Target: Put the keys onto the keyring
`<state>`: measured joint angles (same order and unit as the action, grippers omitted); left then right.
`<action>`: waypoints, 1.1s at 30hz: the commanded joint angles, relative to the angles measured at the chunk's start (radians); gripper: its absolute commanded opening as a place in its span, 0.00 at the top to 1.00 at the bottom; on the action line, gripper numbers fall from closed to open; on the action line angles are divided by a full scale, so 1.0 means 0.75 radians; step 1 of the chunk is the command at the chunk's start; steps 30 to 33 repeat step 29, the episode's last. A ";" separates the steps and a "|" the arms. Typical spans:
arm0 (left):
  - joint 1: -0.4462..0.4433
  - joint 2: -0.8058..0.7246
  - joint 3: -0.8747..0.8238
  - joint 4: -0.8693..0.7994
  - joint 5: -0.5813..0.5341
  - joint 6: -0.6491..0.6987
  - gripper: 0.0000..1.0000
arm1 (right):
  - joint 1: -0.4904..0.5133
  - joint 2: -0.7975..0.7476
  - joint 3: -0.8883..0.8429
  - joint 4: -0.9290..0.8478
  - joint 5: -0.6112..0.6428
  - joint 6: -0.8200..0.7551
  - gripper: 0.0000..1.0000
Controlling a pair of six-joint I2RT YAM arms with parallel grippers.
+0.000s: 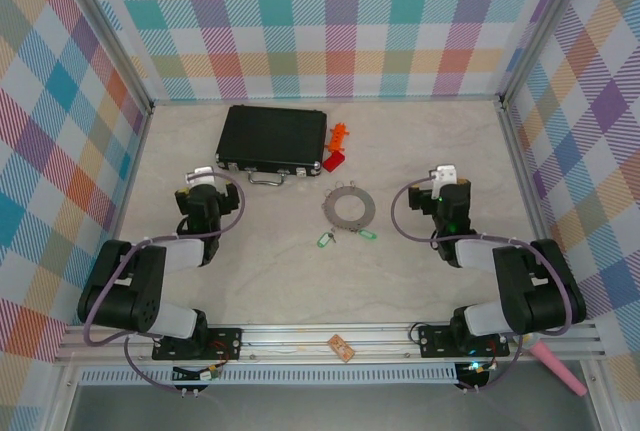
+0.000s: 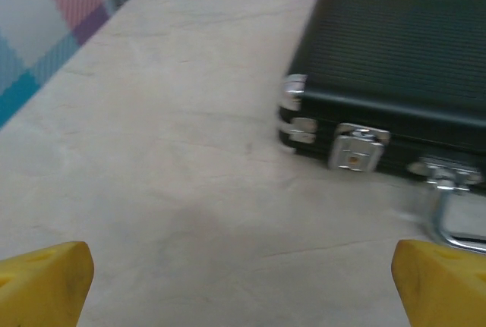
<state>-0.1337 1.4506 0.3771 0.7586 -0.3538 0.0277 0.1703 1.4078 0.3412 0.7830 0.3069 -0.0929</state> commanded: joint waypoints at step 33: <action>0.062 0.175 0.033 0.167 0.348 0.037 0.00 | -0.152 0.173 0.056 0.143 -0.250 0.130 0.01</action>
